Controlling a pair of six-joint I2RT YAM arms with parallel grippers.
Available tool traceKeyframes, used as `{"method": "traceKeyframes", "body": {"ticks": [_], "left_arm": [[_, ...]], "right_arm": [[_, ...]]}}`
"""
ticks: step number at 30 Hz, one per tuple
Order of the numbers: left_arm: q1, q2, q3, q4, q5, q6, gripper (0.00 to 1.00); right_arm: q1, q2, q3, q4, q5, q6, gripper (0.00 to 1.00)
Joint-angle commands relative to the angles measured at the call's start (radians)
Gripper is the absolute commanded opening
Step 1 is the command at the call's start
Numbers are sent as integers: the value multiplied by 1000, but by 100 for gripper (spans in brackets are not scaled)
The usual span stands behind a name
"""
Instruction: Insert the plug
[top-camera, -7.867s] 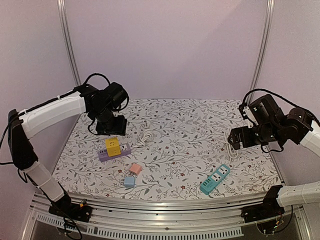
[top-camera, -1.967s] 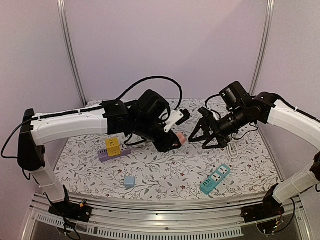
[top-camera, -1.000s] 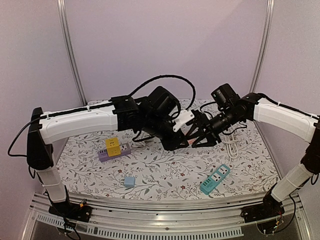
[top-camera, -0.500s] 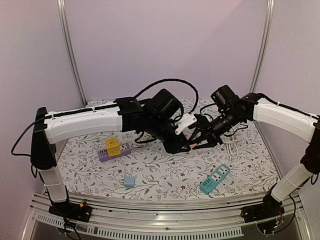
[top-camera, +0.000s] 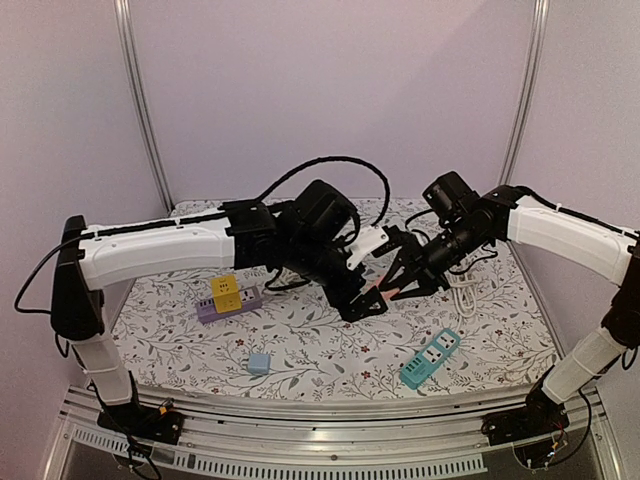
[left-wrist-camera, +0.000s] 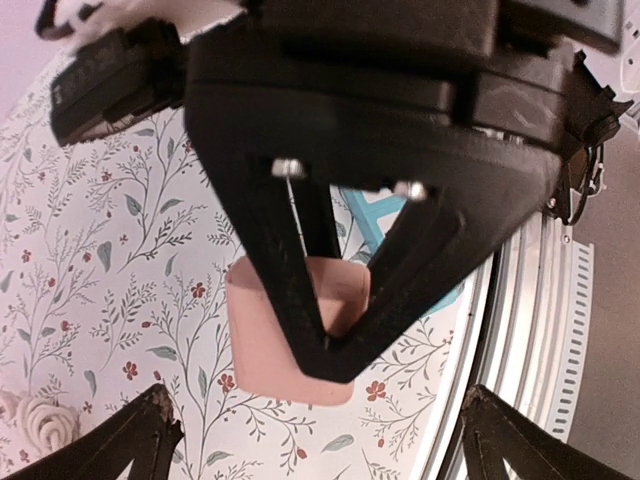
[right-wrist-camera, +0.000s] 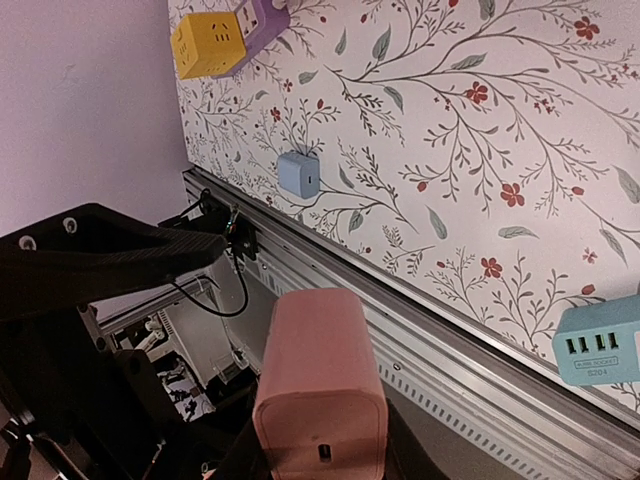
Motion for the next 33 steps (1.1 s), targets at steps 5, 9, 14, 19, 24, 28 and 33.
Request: {"method": "traceKeyframes", "body": {"ticks": [5,9,14,19,24,28,33], "left_arm": [[26,-191,-168,64,-97,-91,100],[66,-298,-272,66,-209,-211,100],[95,-460,-387,25,-405,-305,100],[139,-658,-511,-33,-639,-366,100],[207,-866,-639,-54,-709,-380,99],[244,-975,-708,-115,-704,-413,99],[248,-1055,-746,-211,-691,-464,100]], "right_arm": [[-18,-57,62,-160,244,11,0],[-19,-77,78,-261,407,47,0],[-18,-120,50,-369,613,157,0],[-17,-210,-60,-381,720,344,0],[-9,-268,-151,-432,809,513,0],[11,-248,-154,-471,853,554,0],[52,-197,-145,-444,850,598,0]]}}
